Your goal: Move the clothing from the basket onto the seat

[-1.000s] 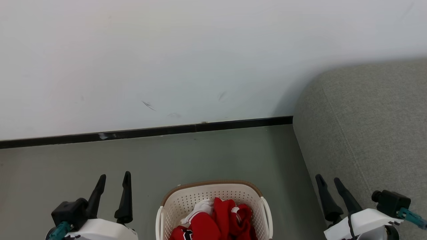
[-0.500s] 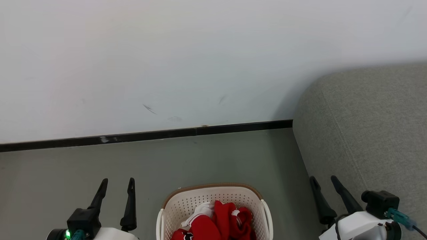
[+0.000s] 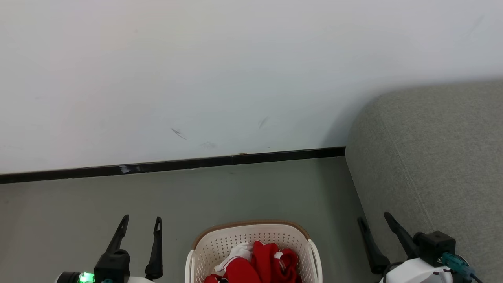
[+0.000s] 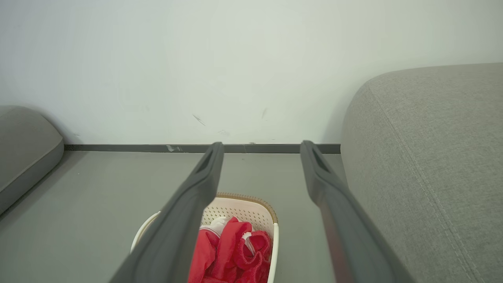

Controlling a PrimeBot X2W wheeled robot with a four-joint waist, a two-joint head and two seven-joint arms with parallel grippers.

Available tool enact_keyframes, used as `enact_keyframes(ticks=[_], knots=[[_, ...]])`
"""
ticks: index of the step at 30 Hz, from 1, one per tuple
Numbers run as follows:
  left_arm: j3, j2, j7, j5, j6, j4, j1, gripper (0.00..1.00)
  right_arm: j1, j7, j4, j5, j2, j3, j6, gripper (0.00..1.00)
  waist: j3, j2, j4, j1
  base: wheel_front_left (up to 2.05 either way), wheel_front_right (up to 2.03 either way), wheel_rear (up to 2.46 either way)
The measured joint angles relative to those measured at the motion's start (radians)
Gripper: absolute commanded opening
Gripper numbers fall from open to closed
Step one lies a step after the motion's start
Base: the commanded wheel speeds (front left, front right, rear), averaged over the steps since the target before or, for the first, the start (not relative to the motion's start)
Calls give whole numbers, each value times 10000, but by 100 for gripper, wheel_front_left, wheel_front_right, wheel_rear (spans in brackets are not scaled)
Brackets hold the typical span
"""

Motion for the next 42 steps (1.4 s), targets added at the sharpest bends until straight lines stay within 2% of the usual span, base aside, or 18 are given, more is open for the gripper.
enact_keyframes(ticks=[42], knots=[[249,-36,0,2,81,316,-9,100,0,0,25,12,-4,-29,0,100,166,0,-8,-3,0,0,0]])
